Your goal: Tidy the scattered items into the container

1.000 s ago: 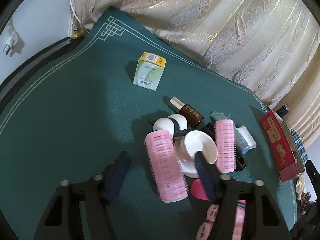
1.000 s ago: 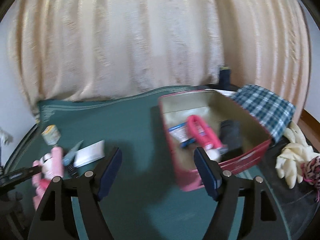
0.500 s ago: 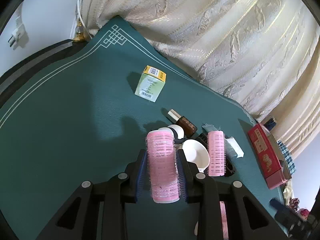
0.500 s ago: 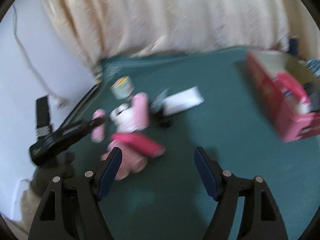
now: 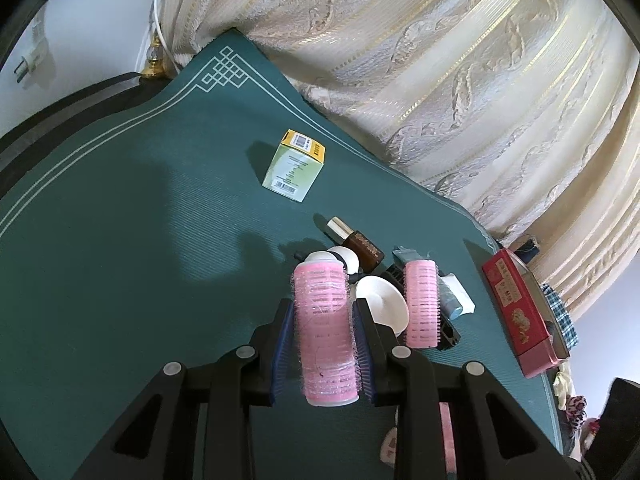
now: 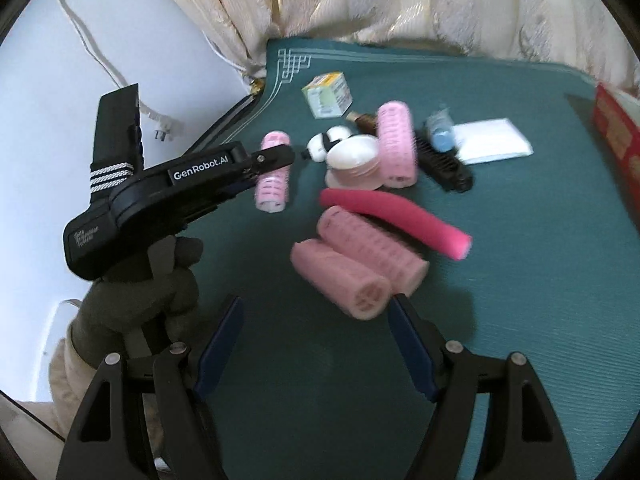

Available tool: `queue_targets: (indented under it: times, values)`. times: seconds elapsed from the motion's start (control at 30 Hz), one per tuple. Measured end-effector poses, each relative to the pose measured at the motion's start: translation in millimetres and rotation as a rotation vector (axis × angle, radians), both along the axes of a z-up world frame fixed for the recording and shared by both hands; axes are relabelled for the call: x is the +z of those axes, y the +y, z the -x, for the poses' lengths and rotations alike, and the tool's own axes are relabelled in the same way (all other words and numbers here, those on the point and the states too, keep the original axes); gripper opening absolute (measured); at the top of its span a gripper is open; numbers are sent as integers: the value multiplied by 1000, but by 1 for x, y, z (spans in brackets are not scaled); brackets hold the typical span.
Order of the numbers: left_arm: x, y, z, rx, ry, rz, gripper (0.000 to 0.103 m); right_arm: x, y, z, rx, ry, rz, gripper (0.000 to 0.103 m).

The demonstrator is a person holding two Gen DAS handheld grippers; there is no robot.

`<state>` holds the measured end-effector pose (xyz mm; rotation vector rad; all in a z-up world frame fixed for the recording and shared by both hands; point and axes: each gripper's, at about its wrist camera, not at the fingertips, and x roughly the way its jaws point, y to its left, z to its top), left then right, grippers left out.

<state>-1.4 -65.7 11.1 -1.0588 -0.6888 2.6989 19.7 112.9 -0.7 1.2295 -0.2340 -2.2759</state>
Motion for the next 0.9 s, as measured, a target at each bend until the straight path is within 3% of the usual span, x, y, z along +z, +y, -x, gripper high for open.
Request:
queue_targets:
  times: [0.17,0.4,0.5,0.63,0.9]
  values:
    - [-1,0,-2,-17,-1,-12,31,-7,5,15,-40,-52,26,78]
    - [-2,0,-2,-32,-2,-29,31,4,32,38,-250,56,-124,78]
    - [-3,0,-2,-33,-6,-36,31,12,32,32,-227,73,-118,78]
    - [-3,1,-2,-39,-4,-37,31,15,7,16,-142,139,-196,78]
    - [-3,1,-3,-38,-3,-38,31,11,-6,35,-140,102,-221,78]
